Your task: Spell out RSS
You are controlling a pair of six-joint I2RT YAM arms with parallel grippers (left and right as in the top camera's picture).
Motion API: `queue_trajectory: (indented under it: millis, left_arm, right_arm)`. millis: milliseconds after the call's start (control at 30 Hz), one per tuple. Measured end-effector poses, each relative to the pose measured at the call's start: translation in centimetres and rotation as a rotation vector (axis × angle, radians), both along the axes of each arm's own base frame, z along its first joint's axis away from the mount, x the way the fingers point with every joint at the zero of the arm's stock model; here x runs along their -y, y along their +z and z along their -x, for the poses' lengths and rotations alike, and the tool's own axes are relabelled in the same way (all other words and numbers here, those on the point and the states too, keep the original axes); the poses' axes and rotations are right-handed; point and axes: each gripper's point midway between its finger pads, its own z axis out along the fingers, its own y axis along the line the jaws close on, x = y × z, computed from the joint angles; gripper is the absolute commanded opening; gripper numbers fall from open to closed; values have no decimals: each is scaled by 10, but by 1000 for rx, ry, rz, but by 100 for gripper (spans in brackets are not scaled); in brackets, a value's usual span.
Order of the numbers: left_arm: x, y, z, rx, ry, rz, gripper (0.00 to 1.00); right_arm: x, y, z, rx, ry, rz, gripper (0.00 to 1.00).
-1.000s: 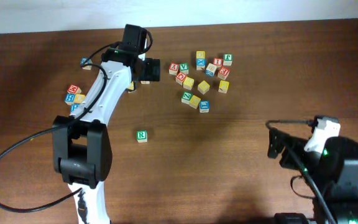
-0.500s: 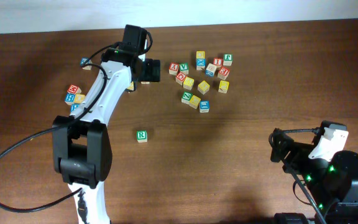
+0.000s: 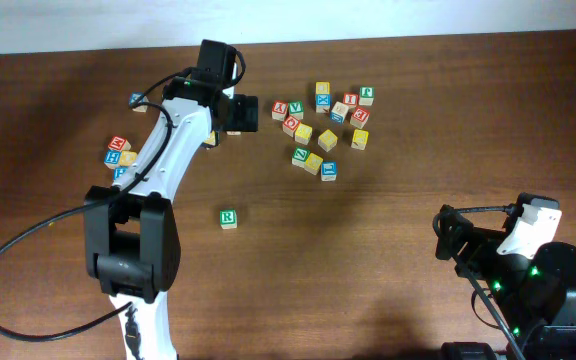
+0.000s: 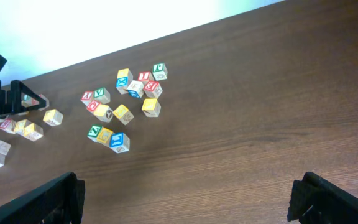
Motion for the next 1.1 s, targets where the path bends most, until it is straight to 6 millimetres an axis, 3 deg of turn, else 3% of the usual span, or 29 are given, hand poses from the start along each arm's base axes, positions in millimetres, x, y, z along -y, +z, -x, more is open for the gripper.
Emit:
queue_trajectory:
  millis: [300, 433, 600, 733, 1033, 1100]
  left_arm:
    - [23, 10, -13, 59, -53, 109, 100]
    - [28, 17, -26, 126, -54, 103, 91]
    - [23, -15, -28, 91, -28, 32, 80]
    - [20, -43, -26, 43, -22, 5, 79]
    - [15, -62, -27, 23, -7, -31, 74]
    - [14, -66, -27, 19, -5, -35, 68]
  right_arm:
    - [0, 0, 0, -1, 0, 0, 98]
    - [0, 0, 0, -2, 0, 0, 98]
    - [0, -1, 0, -3, 0, 0, 98]
    - [0, -1, 0, -3, 0, -1, 98]
    - [0, -1, 0, -3, 0, 0, 98]
    - [0, -1, 0, -3, 0, -1, 98]
